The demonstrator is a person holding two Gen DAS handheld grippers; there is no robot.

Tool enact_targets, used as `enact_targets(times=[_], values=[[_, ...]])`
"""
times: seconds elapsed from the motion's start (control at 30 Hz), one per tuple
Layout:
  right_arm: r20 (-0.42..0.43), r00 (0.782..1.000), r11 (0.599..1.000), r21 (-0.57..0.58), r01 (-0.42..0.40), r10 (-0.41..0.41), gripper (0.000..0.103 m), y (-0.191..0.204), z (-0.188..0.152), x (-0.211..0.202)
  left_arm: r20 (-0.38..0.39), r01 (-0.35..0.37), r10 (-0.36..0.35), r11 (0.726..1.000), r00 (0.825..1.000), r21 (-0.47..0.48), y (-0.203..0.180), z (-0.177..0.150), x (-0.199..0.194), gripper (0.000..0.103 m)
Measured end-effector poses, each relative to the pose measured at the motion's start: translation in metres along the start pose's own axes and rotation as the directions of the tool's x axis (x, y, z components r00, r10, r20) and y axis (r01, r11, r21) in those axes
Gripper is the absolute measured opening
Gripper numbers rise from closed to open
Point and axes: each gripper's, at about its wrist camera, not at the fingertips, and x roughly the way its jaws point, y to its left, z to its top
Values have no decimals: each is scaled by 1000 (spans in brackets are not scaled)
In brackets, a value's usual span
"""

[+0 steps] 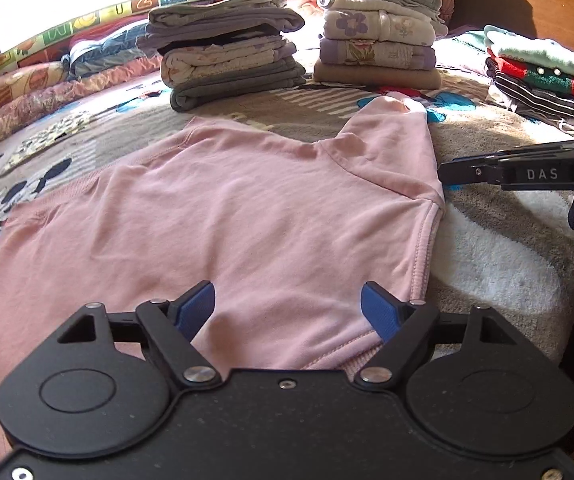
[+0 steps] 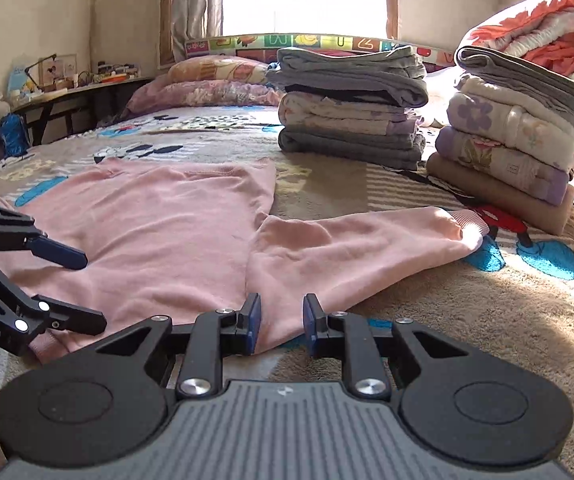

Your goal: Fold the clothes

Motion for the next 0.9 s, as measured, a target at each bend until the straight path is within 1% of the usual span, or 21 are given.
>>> enact_targets(times=[0.03, 0.1, 0.13, 0.2, 0.27, 0.3, 0.33, 0.37, 0.4, 0.43, 0.47, 0.5, 0.53, 0.57, 0.6, 0.63, 0.67, 0.7, 0.73, 0.83, 0.9], values=[[1, 1000, 996, 89, -8, 8, 23, -13, -3, 0, 21, -25, 24, 999, 999, 26, -8, 1, -4, 81], [7, 1000, 964, 265, -24, 23, 26, -38, -9, 1, 81, -66, 55, 988, 995, 138, -35, 2, -10, 80], [10, 999, 936, 349, -32, 30, 26, -51, -12, 2, 111, -87, 67, 978, 992, 191, -48, 2, -12, 79], [19, 999, 861, 506, -47, 43, 26, -76, -17, 3, 144, -104, 69, 962, 987, 253, -71, 5, -10, 76], [27, 998, 829, 557, -56, 50, 30, -88, -13, 12, 153, -103, 60, 950, 986, 294, -85, 8, -5, 70], [27, 997, 819, 569, -69, 66, 41, -91, -7, 19, 151, -105, 61, 947, 987, 305, -89, 11, -1, 66], [27, 996, 810, 581, -82, 81, 53, -95, -2, 25, 149, -107, 62, 943, 987, 315, -93, 14, 4, 56], [21, 996, 807, 584, -85, 90, 55, -97, 3, 34, 142, -109, 67, 944, 988, 310, -97, 20, 10, 49], [15, 995, 806, 586, -88, 98, 55, -100, 7, 42, 136, -105, 66, 946, 989, 305, -98, 23, 15, 47], [8, 995, 812, 577, -88, 102, 55, -101, 10, 47, 130, -99, 62, 949, 990, 300, -99, 27, 21, 45], [5, 995, 819, 566, -87, 103, 52, -101, 11, 52, 120, -93, 59, 948, 991, 304, -99, 29, 27, 44], [1, 995, 827, 556, -86, 103, 39, -102, 12, 57, 87, -73, 47, 943, 995, 324, -101, 28, 34, 42], [-7, 995, 831, 551, -78, 98, 24, -103, 11, 59, 53, -51, 35, 938, 998, 343, -102, 27, 40, 37], [-6, 996, 823, 563, -73, 92, 18, -107, 7, 60, 29, -32, 23, 930, 999, 367, -104, 24, 44, 32], [-5, 996, 815, 576, -68, 87, 8, -110, 4, 60, 30, -27, 16, 928, 999, 373, -105, 22, 44, 30], [-1, 996, 793, 606, -67, 85, 1, -116, -1, 59, 15, -12, 7, 932, 1000, 362, -104, 23, 44, 29], [6, 996, 770, 634, -74, 90, 0, -123, -4, 57, -5, 10, -9, 939, 1000, 345, -100, 26, 44, 29], [10, 995, 753, 653, -82, 100, 0, -128, -6, 58, -10, 22, -20, 940, 1000, 339, -98, 26, 43, 29], [10, 994, 750, 656, -86, 105, 0, -129, -7, 58, -15, 33, -30, 942, 999, 335, -96, 26, 42, 29], [17, 993, 738, 668, -96, 113, 0, -132, -9, 57, -25, 44, -37, 930, 999, 364, -100, 23, 38, 28], [25, 991, 717, 688, -110, 128, 0, -136, -11, 58, -33, 51, -41, 922, 999, 384, -103, 22, 35, 28]])
